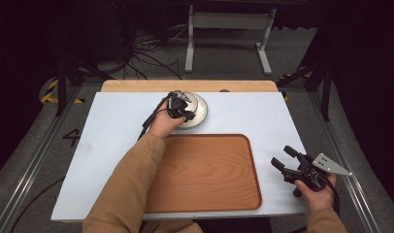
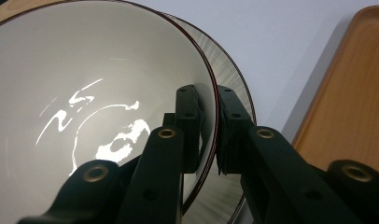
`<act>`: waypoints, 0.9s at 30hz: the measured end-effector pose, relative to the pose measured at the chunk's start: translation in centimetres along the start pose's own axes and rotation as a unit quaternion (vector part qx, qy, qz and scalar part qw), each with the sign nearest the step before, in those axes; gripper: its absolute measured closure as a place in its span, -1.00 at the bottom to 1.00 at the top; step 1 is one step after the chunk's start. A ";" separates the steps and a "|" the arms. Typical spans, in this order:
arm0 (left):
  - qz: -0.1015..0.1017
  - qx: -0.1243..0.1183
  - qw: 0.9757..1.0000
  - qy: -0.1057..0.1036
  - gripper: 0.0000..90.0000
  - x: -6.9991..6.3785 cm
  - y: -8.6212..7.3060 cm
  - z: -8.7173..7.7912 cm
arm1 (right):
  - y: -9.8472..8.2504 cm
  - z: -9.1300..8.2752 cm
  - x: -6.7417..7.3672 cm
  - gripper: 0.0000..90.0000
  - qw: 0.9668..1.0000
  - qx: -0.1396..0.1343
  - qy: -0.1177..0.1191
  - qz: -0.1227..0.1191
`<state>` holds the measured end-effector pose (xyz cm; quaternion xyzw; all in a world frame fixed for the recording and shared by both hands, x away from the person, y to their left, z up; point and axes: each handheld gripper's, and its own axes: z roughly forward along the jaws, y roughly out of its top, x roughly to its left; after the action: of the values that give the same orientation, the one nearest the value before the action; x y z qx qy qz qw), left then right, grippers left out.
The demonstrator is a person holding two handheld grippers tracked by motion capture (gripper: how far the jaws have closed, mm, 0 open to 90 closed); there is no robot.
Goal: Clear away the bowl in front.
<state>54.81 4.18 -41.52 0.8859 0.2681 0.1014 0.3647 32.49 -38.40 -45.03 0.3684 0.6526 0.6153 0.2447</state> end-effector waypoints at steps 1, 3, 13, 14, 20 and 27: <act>0.001 -0.001 1.000 0.002 0.82 0.0 0.0 0.0 | 0.0 0.0 0.0 -0.52 1.000 0.001 0.000 -0.001; -0.004 -0.002 1.000 0.005 0.82 0.0 0.0 -0.1 | 0.0 0.0 0.0 -0.52 1.000 -0.001 0.002 0.003; 0.008 0.005 1.000 0.026 0.84 -0.3 0.4 -0.2 | 0.0 -0.1 -0.1 -0.52 1.000 0.001 0.001 0.003; 0.012 0.008 0.999 0.029 0.84 -0.4 0.5 -0.3 | 0.0 -0.1 -0.1 -0.52 1.000 0.001 0.001 0.004; 0.009 0.007 0.999 0.033 0.84 -0.5 0.8 -1.0 | 0.0 -0.1 -0.1 -0.51 1.000 0.000 0.002 0.005; 0.008 0.005 1.000 0.025 0.82 -0.9 1.1 -2.0 | 0.0 0.0 0.0 -0.51 1.000 0.002 0.002 0.004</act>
<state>53.78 4.25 -39.35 0.8869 0.2707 0.1251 0.3528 32.50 -38.43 -45.06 0.3706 0.6527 0.6156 0.2400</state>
